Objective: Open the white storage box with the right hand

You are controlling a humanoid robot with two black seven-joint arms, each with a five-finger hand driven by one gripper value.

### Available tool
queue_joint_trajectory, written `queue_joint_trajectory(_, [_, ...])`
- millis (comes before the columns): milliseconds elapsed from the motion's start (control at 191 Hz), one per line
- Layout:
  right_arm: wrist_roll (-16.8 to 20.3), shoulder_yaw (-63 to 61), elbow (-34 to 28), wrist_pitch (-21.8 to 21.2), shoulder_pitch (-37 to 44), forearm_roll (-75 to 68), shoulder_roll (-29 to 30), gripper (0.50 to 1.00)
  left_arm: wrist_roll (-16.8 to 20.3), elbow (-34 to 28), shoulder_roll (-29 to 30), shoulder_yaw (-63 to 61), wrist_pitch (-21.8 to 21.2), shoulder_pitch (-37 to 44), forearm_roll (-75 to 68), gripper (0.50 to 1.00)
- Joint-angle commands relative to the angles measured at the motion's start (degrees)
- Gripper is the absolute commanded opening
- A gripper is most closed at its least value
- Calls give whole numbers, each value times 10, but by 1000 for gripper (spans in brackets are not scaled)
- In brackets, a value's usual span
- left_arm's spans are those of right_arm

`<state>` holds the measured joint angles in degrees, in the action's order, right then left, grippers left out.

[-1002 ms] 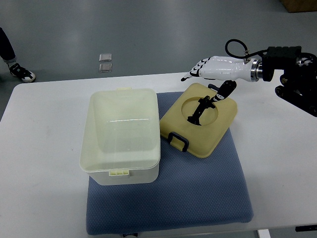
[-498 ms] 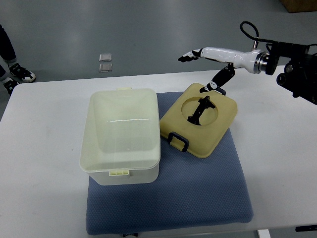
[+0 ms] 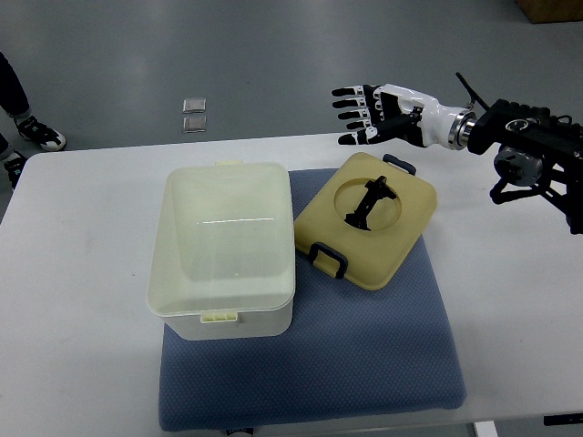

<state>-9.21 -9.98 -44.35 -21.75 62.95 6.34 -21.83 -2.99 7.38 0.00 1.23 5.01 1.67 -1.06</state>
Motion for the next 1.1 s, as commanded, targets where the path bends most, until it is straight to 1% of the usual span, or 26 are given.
queue_joint_trajectory(0, [41,0,1,-16,-5,-144,5,903,0,0,0,0,0,0,0,1000])
queue_joint_trajectory(73, [66,0,2,-18,-10,-203,7,905,0,-1,0,0,1,0,0,1000])
queue_joint_trajectory(131, [74,-1,8,-20,-11,-223,15,905,0,0,0,0,0,0,0,1000])
queue_joint_trajectory(320, [74,-10,24,-26,-13,-230,26,905,0,0,0,0,0,0,0,1000])
queue_joint_trajectory(409, [74,-12,64,-56,-26,-219,38,905,0,0,0,0,0,0,0,1000])
queue_joint_trajectory(456, [74,-11,81,-65,-30,-216,45,907,0,0,0,0,0,0,0,1000])
queue_joint_trajectory(483, [73,-11,91,-71,-33,-215,47,923,0,0,0,0,0,0,0,1000])
queue_joint_trajectory(503, [69,-11,95,-73,-34,-215,48,926,0,0,0,0,0,0,0,1000])
queue_joint_trajectory(629, [67,-11,100,-67,-34,-215,56,926,0,0,0,0,0,0,0,1000])
queue_joint_trajectory(860, [67,-27,99,-74,-34,-216,55,928,0,0,0,0,1,0,0,1000])
queue_joint_trajectory(1091, [67,-25,100,-73,-39,-222,57,928,0,0,0,0,0,0,0,1000])
